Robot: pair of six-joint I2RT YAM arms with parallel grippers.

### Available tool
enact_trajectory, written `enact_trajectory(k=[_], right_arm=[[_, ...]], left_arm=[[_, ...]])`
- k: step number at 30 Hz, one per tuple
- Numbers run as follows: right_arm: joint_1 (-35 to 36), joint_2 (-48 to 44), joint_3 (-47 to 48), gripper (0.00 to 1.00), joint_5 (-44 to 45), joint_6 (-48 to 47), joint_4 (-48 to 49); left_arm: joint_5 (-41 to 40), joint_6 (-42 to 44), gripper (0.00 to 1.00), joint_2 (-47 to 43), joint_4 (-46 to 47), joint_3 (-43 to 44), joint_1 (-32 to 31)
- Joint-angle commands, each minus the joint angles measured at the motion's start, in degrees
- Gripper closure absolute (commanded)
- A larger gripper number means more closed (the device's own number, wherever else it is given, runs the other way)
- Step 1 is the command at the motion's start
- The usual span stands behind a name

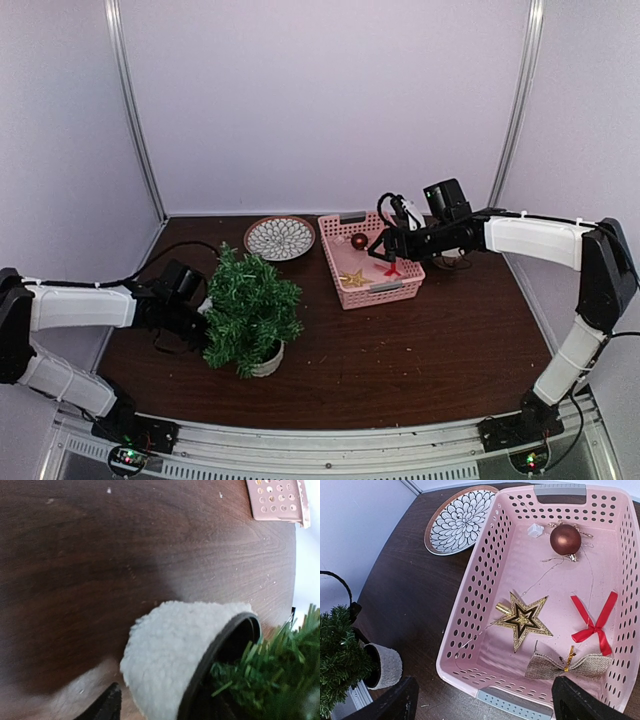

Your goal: Decorate the small christmas tree

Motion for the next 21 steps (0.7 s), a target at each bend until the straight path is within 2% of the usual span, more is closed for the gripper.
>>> enact_trajectory(k=[1, 3, 10, 17, 21], right_arm=[[0.3, 0.3, 1.0, 0.03, -0.5, 0.4, 1.4], [0.3, 0.4, 1.1, 0.03, -0.6, 0.5, 1.6], [0.1, 1.3, 1.6, 0.04, -0.5, 0.8, 1.9], [0.2, 2.3, 3.3, 0.05, 1.0, -0.2, 0.4], [0.3, 4.0, 6.9, 0.13, 6.0, -2.9, -5.1]], left_arm=[[1.1, -2.9, 0.44, 3.3, 9.3, -0.7, -1.3], [0.8, -3.8, 0.49, 5.1, 11.9, -0.3, -1.9], [0.9, -7.1, 0.57, 13.5, 22.8, 1.7, -2.8], [0.2, -8.3, 0.59, 20.2, 28.3, 5.7, -4.1], [0.1, -8.6, 0.58, 24.0, 28.9, 10.2, -5.1]])
